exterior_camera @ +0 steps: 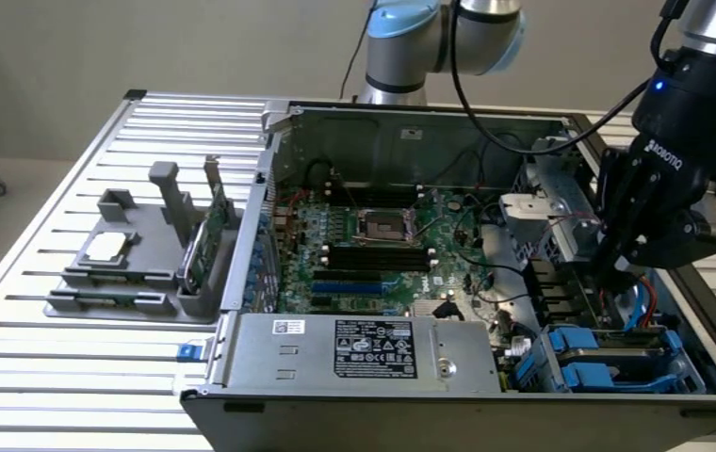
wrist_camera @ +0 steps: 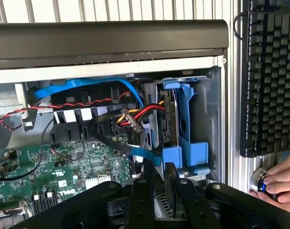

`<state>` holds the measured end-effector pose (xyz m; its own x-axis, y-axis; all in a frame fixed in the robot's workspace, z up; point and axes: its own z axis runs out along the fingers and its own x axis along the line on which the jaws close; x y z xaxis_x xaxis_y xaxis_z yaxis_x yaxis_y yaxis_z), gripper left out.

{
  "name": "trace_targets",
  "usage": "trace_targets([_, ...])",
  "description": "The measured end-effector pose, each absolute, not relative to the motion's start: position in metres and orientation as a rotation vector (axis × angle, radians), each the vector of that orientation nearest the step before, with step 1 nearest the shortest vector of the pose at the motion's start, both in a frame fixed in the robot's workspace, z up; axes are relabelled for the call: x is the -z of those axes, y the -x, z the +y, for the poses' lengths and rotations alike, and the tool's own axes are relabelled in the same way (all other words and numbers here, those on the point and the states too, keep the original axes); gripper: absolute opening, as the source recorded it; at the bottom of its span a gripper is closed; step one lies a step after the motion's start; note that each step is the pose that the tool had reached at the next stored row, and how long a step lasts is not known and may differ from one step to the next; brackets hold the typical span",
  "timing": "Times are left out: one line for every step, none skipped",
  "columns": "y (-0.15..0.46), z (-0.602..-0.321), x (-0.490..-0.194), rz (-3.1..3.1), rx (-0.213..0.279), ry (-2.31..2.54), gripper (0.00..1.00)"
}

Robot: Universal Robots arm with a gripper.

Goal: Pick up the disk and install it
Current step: 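Insert the second disk wire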

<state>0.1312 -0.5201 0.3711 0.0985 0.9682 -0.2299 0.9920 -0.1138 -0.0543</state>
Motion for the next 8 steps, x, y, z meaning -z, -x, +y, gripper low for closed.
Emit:
trace_targets([-0.1304,-0.5201,-0.3709,2.007,0.307,-2.238,0.25])
trace_targets([-0.1296,-0.5201,-0.3705,2.003,0.298,-2.236,0.25])
trace_targets([-0.1289,-0.5201,-0.3700,2.001,0.293,-2.234,0.25])
trace_targets([-0.1283,-0.5201,-0.3695,1.999,0.289,-2.233,0.25])
trace_targets([-0.1279,-0.5201,-0.3690,1.997,0.284,-2.232,0.25])
trace_targets([-0.1276,-0.5201,-0.3687,1.995,0.281,-2.231,0.25])
trace_targets([-0.1274,-0.5201,-0.3684,1.994,0.277,-2.230,0.25])
trace_targets([-0.1271,-0.5201,-0.3680,1.992,0.274,-2.229,0.25])
